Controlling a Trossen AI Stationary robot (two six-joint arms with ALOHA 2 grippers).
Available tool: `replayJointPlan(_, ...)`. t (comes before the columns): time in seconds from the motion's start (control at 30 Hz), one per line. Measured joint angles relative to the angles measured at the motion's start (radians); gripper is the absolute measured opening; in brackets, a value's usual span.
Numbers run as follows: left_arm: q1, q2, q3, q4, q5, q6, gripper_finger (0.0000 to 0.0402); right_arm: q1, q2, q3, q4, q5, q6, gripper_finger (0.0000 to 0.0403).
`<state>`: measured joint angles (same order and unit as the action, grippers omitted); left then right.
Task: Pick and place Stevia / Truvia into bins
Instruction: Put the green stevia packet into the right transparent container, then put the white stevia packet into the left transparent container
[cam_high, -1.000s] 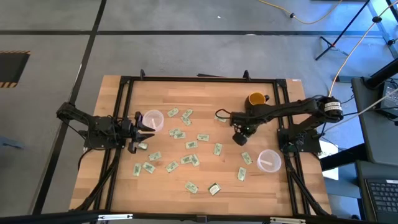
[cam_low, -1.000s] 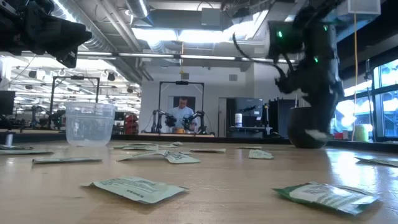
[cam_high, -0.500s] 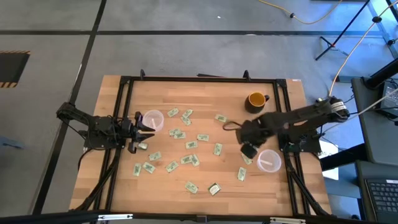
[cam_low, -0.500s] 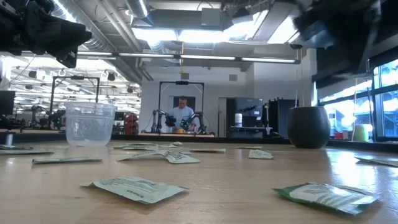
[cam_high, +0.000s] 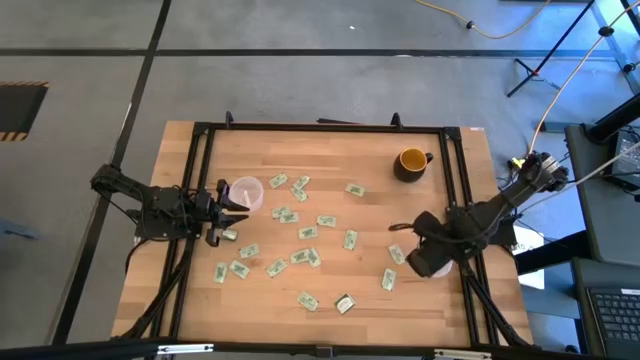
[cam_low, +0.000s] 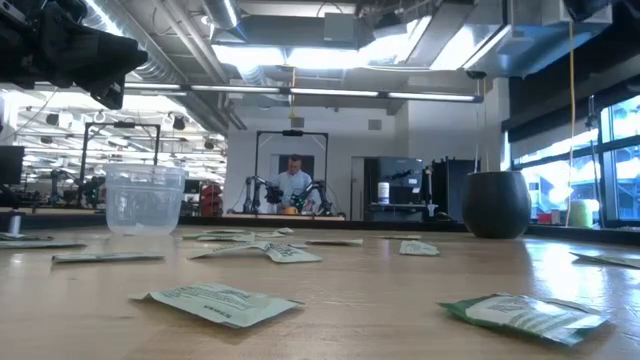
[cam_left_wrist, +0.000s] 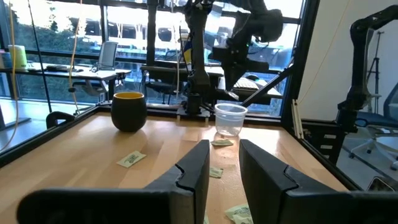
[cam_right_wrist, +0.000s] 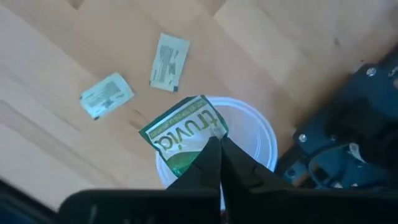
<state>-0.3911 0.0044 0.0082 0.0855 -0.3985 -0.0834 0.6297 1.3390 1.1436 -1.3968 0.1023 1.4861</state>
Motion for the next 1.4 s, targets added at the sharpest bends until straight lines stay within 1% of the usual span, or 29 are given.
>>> replayJointPlan(0.07, 0.0, 0.0, 0.0, 0.0, 0.0, 0.0, 0.0082, 0.013, 0.0, -0.042, 0.022, -0.007, 0.033, 0.0)
replayJointPlan(0.2, 0.0, 0.0, 0.0, 0.0, 0.0, -0.007, 0.0082, 0.03, 0.001, -0.148, 0.041, -0.077, 0.104, 0.0)
replayJointPlan(0.27, 0.0, 0.0, 0.0, 0.0, 0.0, -0.008, 0.0082, 0.033, 0.001, -0.192, 0.051, -0.108, 0.11, 0.0)
replayJointPlan(0.33, 0.0, 0.0, 0.0, 0.0, 0.0, -0.008, 0.0082, 0.034, -0.001, -0.228, 0.096, -0.128, 0.11, 0.0)
replayJointPlan(0.53, 0.0, 0.0, 0.0, 0.0, 0.0, -0.008, 0.0082, 0.034, -0.01, -0.299, 0.248, -0.13, 0.106, 0.0)
replayJointPlan(0.7, 0.0, 0.0, 0.0, 0.0, -0.001, -0.008, 0.0082, 0.034, -0.011, -0.315, 0.253, -0.131, 0.103, 0.0005)
replayJointPlan(0.8, 0.0, 0.0, 0.0, 0.0, -0.001, -0.008, 0.0082, 0.034, -0.011, -0.315, 0.25, -0.131, 0.103, 0.0019)
replayJointPlan(0.9, 0.0, 0.0, 0.0, 0.0, -0.001, -0.008, 0.0082, 0.034, -0.011, -0.313, 0.248, -0.131, 0.103, 0.0041)
replayJointPlan(1.07, 0.0, 0.0, 0.0, 0.0, -0.001, -0.008, 0.0082, 0.034, -0.011, -0.258, 0.231, -0.13, 0.105, 0.0084)
replayJointPlan(1.13, 0.0, 0.0, 0.0, 0.0, -0.001, -0.008, 0.0082, 0.034, -0.011, -0.219, 0.199, -0.111, 0.103, 0.0094)
replayJointPlan(1.2, 0.0, 0.0, 0.0, 0.0, -0.001, -0.008, 0.0082, 0.034, -0.011, -0.176, 0.154, -0.055, 0.103, 0.0099)
replayJointPlan(1.27, 0.0, 0.0, 0.0, 0.0, -0.001, -0.008, 0.0082, 0.034, -0.011, -0.125, 0.122, 0.027, 0.102, 0.01)
replayJointPlan(1.4, 0.0, 0.0, 0.0, 0.0, -0.001, -0.008, 0.0082, 0.033, -0.011, -0.035, 0.113, 0.199, 0.091, 0.0101)
